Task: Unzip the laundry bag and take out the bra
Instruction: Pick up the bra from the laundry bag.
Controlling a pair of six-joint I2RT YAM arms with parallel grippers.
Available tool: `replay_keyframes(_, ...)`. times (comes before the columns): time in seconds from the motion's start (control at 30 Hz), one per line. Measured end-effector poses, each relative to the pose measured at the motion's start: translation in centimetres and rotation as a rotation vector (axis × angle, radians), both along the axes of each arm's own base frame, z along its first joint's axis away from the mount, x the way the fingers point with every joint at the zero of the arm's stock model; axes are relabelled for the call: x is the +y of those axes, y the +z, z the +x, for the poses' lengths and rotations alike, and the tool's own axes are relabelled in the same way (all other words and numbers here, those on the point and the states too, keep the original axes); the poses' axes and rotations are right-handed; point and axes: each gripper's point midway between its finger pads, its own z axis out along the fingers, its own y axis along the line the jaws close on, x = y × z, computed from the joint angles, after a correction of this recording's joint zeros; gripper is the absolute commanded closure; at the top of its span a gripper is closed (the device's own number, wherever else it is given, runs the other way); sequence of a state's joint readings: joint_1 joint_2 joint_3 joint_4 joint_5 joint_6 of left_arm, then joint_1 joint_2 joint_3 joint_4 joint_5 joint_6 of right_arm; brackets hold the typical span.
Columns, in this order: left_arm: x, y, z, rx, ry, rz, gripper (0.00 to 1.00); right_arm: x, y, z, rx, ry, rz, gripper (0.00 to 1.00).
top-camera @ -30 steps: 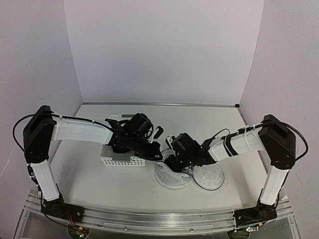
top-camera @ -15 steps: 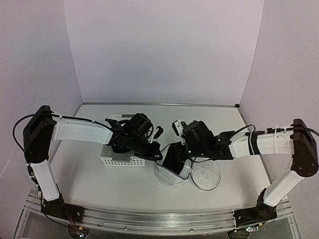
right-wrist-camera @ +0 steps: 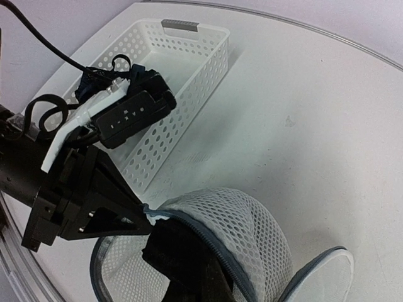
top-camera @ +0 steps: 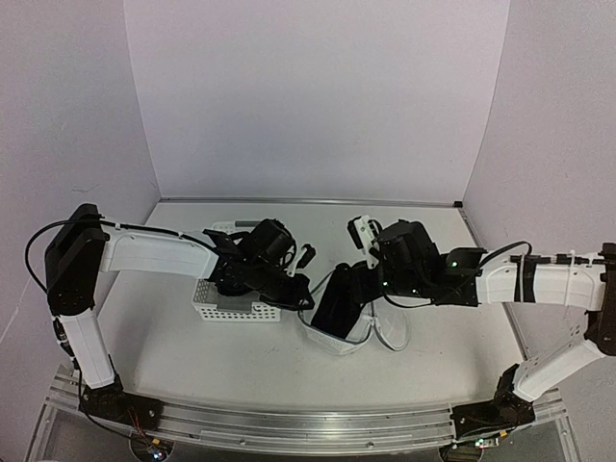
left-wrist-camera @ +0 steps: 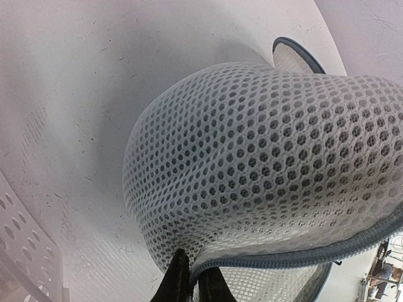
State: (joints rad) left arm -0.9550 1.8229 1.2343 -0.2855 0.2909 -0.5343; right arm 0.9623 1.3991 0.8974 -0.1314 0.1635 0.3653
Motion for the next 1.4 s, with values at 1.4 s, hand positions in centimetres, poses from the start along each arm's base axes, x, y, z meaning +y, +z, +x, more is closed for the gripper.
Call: replay_keyframes(1.4, 0.0, 0.1, 0.1, 0.005, 0.016, -0.001, 0.72, -4.9, 19.3, -2.1, -0.289, -0.047, 0.326, 1.00)
